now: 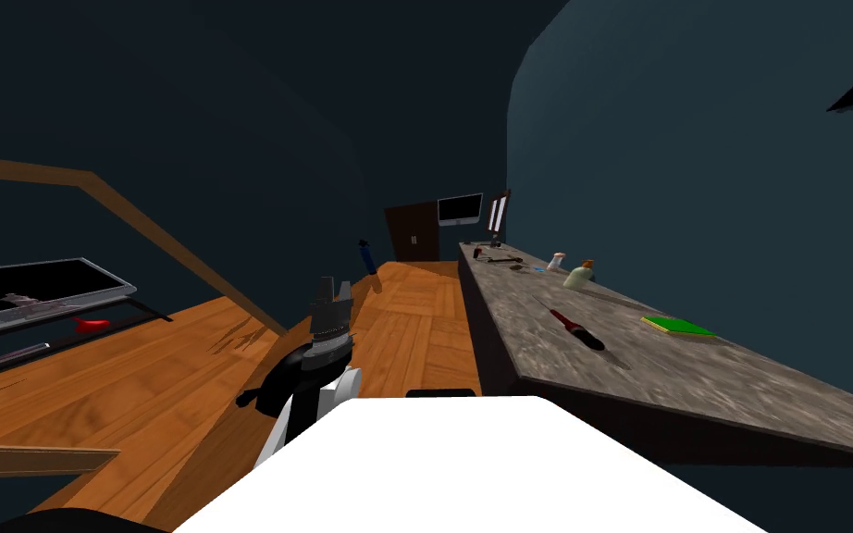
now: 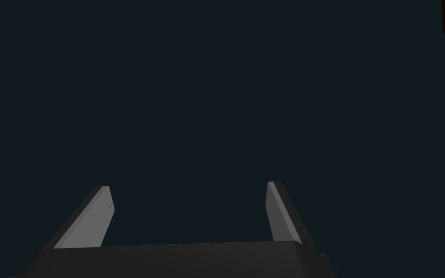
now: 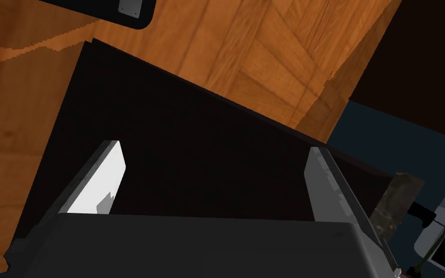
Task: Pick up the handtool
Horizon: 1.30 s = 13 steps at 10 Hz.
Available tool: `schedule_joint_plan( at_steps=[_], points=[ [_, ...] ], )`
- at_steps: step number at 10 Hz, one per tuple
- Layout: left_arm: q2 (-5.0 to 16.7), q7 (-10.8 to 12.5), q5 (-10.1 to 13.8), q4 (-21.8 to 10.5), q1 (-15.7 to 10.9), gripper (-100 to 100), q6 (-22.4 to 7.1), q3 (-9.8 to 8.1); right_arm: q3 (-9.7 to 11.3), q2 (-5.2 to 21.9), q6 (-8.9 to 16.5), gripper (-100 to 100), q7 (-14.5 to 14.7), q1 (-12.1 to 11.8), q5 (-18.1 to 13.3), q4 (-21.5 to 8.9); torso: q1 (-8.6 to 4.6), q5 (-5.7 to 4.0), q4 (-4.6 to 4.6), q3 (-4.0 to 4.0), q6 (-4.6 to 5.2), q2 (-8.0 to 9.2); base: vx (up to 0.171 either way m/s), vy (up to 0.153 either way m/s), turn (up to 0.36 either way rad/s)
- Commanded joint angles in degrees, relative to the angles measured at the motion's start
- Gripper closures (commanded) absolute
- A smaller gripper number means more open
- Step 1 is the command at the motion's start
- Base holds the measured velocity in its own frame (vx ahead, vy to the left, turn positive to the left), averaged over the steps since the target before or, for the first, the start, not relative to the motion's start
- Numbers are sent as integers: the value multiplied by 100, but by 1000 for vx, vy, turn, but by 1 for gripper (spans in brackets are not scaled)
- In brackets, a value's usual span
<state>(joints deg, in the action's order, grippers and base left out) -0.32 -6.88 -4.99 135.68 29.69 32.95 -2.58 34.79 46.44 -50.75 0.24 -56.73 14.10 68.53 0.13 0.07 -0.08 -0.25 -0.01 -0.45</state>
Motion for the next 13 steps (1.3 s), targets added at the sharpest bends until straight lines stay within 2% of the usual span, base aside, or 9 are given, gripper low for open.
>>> schedule_joint_plan(
  at_steps=[1, 2, 5, 6, 7, 8, 10, 11, 13],
  points=[
    [0, 0, 0, 0, 0, 0, 0, 0, 45, 286, 37, -100, 7, -114, 32, -65, 0, 0, 0, 0, 0, 0, 153, 42, 27],
    [0, 0, 0, 0, 0, 0, 0, 0, 209, 438, -5, -100, 39, -173, 26, -286, -2, 1, -1, 0, 1, 2, 175, 36, 46],
    [0, 0, 0, 0, 0, 0, 0, 0, 366, 877, -43, -100, 72, -219, 11, -725, -13, -3, -3, -7, -1, -12, 169, 17, 36],
    [0, 0, 0, 0, 0, 0, 0, -1, 514, 1037, -79, -100, 106, -254, -12, -1036, -14, -2, -3, -5, 1, -4, 175, -10, 46],
    [1, 0, 0, 0, 0, 0, 0, -1, 514, 1108, -79, -100, 106, -254, -12, -1036, -21, -4, -2, -5, 0, -7, 140, -1, 24],
    [0, 0, 0, 0, 0, 0, 0, -1, 652, 1311, -113, -100, 141, -279, -43, -1328, -19, -3, -1, -1, -1, 2, 165, -7, 39],
    [1, 0, 0, 0, 0, 0, 0, -1, 652, 1435, -113, -100, 141, -279, -43, -1333, -20, -4, -2, -3, -1, -3, 124, -2, 11],
    [0, 0, 0, 0, -1, 0, 0, -1, 780, 1679, -145, -100, 178, -295, -81, -1611, -17, -4, 3, 9, 1, 19, 139, 12, 40],
    [1, 0, 0, 0, 0, 0, 0, -1, 898, 1937, -176, -100, 215, -301, -126, -1871, -19, -3, 1, 4, 1, 11, 151, -34, 23]
  ],
)
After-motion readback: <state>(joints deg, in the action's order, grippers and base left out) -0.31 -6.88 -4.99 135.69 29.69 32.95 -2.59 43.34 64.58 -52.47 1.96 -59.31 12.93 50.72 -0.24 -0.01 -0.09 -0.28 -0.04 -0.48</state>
